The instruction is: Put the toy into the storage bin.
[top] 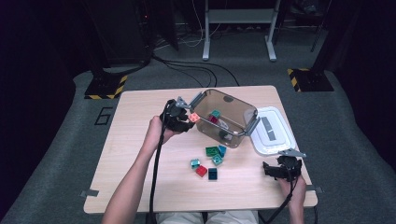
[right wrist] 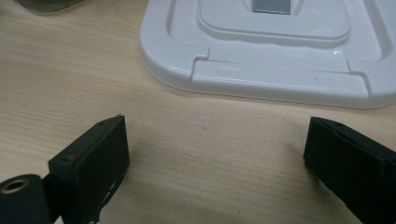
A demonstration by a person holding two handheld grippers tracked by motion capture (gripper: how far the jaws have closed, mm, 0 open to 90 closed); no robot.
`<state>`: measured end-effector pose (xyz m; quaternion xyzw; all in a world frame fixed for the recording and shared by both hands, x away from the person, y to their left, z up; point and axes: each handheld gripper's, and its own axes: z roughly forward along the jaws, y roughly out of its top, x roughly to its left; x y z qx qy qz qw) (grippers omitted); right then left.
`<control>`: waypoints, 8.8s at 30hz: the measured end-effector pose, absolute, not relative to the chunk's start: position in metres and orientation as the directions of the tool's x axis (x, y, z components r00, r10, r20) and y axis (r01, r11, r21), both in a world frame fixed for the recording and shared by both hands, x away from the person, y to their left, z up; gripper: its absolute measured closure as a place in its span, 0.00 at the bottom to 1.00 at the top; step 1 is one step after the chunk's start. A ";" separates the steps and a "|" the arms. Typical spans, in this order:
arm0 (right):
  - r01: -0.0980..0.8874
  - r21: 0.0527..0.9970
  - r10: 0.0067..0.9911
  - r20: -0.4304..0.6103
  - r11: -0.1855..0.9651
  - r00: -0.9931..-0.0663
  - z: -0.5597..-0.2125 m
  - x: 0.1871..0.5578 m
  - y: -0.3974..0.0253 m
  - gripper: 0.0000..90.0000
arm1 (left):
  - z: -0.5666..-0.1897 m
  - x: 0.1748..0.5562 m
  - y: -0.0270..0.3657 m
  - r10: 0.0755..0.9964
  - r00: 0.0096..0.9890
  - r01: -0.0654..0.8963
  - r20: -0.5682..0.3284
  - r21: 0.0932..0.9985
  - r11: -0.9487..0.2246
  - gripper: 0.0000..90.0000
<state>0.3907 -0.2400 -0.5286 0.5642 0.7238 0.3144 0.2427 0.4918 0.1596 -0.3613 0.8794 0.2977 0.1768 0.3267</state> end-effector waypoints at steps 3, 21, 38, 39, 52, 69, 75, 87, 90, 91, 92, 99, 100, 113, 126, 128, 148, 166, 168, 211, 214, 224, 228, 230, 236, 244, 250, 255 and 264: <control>0.664 0.729 0.970 0.002 0.166 -0.245 -0.529 0.391 -0.240 0.07 | -0.356 0.496 0.156 0.636 0.761 0.400 0.124 0.682 -0.612 0.65; 0.663 0.730 0.969 0.003 0.166 -0.246 -0.529 0.391 -0.240 0.07 | -0.341 0.531 0.132 0.658 0.742 0.417 0.130 0.679 -0.604 0.65; 0.664 0.729 0.969 0.003 0.166 -0.246 -0.529 0.391 -0.240 0.07 | -0.360 0.567 0.126 0.706 0.705 0.518 0.072 0.627 -0.582 0.65; 0.663 0.730 0.970 0.002 0.166 -0.245 -0.529 0.391 -0.240 0.07 | -0.362 0.569 0.125 0.707 0.704 0.523 0.070 0.624 -0.582 0.65; 0.663 0.730 0.969 0.002 0.166 -0.246 -0.529 0.391 -0.240 0.07 | -0.370 0.575 0.110 0.711 0.702 0.555 0.036 0.598 -0.578 0.31; 0.663 0.730 0.969 0.004 0.166 -0.246 -0.529 0.391 -0.240 0.07 | -0.356 0.509 0.144 0.709 0.700 0.490 0.086 0.666 -0.563 0.12; 0.663 0.730 0.969 0.003 0.166 -0.247 -0.529 0.391 -0.240 0.07 | -0.376 0.483 0.156 0.709 0.701 0.496 0.073 0.664 -0.559 0.09; 0.663 0.730 0.970 -0.001 0.168 -0.245 -0.529 0.391 -0.240 0.07 | -0.435 0.454 0.163 0.696 0.718 0.550 0.032 0.587 -0.594 0.03; 0.663 0.730 0.970 0.000 0.167 -0.244 -0.529 0.391 -0.240 0.07 | -0.447 0.448 0.162 0.686 0.727 0.553 0.016 0.580 -0.599 0.01; 0.663 0.730 0.970 0.000 0.167 -0.244 -0.529 0.391 -0.240 0.07 | -0.452 0.447 0.161 0.682 0.731 0.552 0.012 0.576 -0.602 0.01; 0.663 0.729 0.970 -0.001 0.168 -0.245 -0.529 0.391 -0.240 0.07 | -0.455 0.445 0.161 0.680 0.733 0.553 0.014 0.569 -0.608 0.01; 0.663 0.730 0.970 -0.001 0.168 -0.245 -0.529 0.391 -0.240 0.07 | -0.476 0.438 0.154 0.650 0.760 0.540 -0.010 0.567 -0.622 0.16; 0.663 0.730 0.970 -0.001 0.168 -0.245 -0.529 0.391 -0.240 0.07 | -0.480 0.437 0.153 0.646 0.763 0.538 -0.007 0.563 -0.628 0.16; 0.662 0.730 0.970 -0.002 0.168 -0.244 -0.529 0.391 -0.240 0.07 | -0.502 0.429 0.149 0.619 0.785 0.504 0.006 0.575 -0.644 0.62; 0.662 0.731 0.971 -0.003 0.166 -0.240 -0.529 0.391 -0.240 0.07 | -0.499 0.429 0.152 0.634 0.773 0.510 0.008 0.587 -0.629 0.63; 0.663 0.731 0.971 -0.003 0.165 -0.239 -0.529 0.391 -0.240 0.07 | -0.497 0.430 0.154 0.638 0.770 0.510 0.011 0.590 -0.626 0.63; 0.662 0.731 0.971 -0.003 0.165 -0.240 -0.529 0.391 -0.240 0.07 | -0.451 0.442 0.165 0.649 0.759 0.490 0.046 0.617 -0.616 0.63; 0.663 0.730 0.970 0.002 0.166 -0.245 -0.529 0.391 -0.240 0.07 | -0.422 0.458 0.162 0.652 0.752 0.461 0.093 0.632 -0.622 0.63; 0.663 0.730 0.970 0.002 0.166 -0.244 -0.529 0.391 -0.240 0.07 | -0.420 0.458 0.162 0.654 0.751 0.462 0.093 0.634 -0.620 0.63; 0.662 0.730 0.969 0.001 0.168 -0.246 -0.529 0.391 -0.240 0.07 | -0.354 0.500 0.155 0.681 0.718 0.440 0.142 0.665 -0.603 0.63; 0.663 0.730 0.969 -0.001 0.169 -0.247 -0.529 0.391 -0.240 0.07 | -0.352 0.502 0.154 0.683 0.716 0.440 0.145 0.666 -0.602 0.63; 0.661 0.731 0.969 0.000 0.169 -0.248 -0.529 0.391 -0.240 0.08 | -0.348 0.521 0.145 0.696 0.707 0.457 0.125 0.671 -0.584 0.63; 0.661 0.731 0.969 0.000 0.169 -0.248 -0.529 0.391 -0.240 0.08 | -0.348 0.528 0.142 0.699 0.704 0.461 0.128 0.667 -0.586 0.63; 0.661 0.731 0.969 0.000 0.169 -0.248 -0.529 0.391 -0.240 0.08 | -0.347 0.533 0.138 0.700 0.703 0.467 0.122 0.664 -0.584 0.63; 0.660 0.731 0.968 0.001 0.170 -0.249 -0.529 0.391 -0.240 0.08 | -0.346 0.541 0.129 0.700 0.703 0.468 0.130 0.656 -0.592 0.63; 0.660 0.731 0.968 0.001 0.171 -0.252 -0.529 0.391 -0.240 0.08 | -0.352 0.554 0.114 0.699 0.704 0.482 0.128 0.636 -0.602 0.63; 0.659 0.732 0.967 0.001 0.173 -0.255 -0.529 0.391 -0.240 0.08 | -0.356 0.562 0.104 0.694 0.707 0.489 0.133 0.617 -0.616 0.63; 0.660 0.732 0.967 0.002 0.173 -0.256 -0.529 0.391 -0.240 0.08 | -0.363 0.569 0.099 0.703 0.700 0.514 0.122 0.597 -0.616 0.60; 0.659 0.732 0.966 0.003 0.174 -0.259 -0.529 0.390 -0.240 0.08 | -0.360 0.554 0.111 0.717 0.690 0.519 0.099 0.623 -0.585 0.22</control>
